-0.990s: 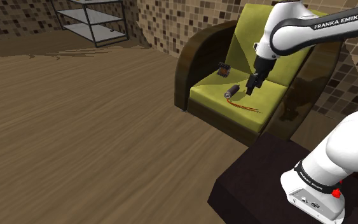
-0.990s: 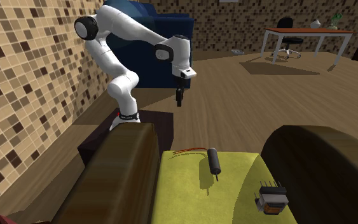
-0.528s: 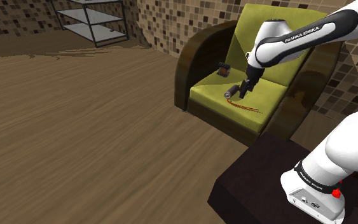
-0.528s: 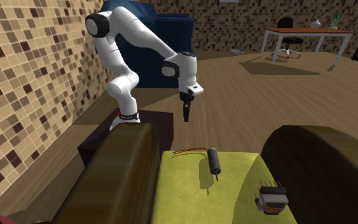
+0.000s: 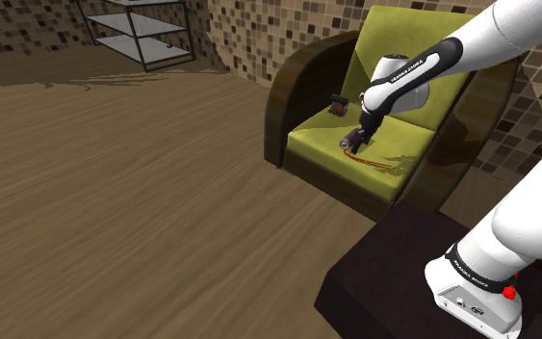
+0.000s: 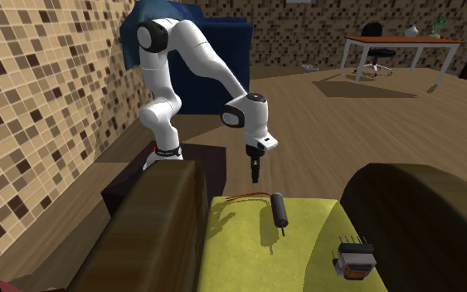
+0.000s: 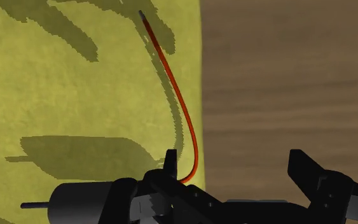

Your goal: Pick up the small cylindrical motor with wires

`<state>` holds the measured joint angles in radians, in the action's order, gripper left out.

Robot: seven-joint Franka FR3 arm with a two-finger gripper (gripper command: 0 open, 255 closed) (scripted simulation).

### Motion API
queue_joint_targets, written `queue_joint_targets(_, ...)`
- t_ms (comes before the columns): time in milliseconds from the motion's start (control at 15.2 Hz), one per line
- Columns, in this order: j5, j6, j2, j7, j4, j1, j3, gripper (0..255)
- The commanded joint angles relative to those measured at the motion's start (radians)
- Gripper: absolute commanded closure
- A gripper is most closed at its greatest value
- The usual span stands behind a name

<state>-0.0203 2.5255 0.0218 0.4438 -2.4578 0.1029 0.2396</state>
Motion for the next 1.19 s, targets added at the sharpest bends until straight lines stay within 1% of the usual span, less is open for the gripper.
queue_joint_targets(0,-0.043,0.049,0.088,0.054,0.044,0.009,0.005,0)
queue_joint_targets(132,-0.084,0.083,0.166,0.101,0.092,0.024,-0.001,0)
queue_joint_targets(594,-0.133,0.169,0.255,0.137,0.092,0.041,-0.025,0)
queue_joint_targets(726,-0.137,0.175,0.262,0.140,0.092,0.042,-0.028,0)
queue_joint_targets(792,-0.137,0.176,0.263,0.139,0.093,0.042,-0.028,255)
queue_joint_targets(1122,-0.137,0.175,0.263,0.140,0.094,0.042,-0.028,255)
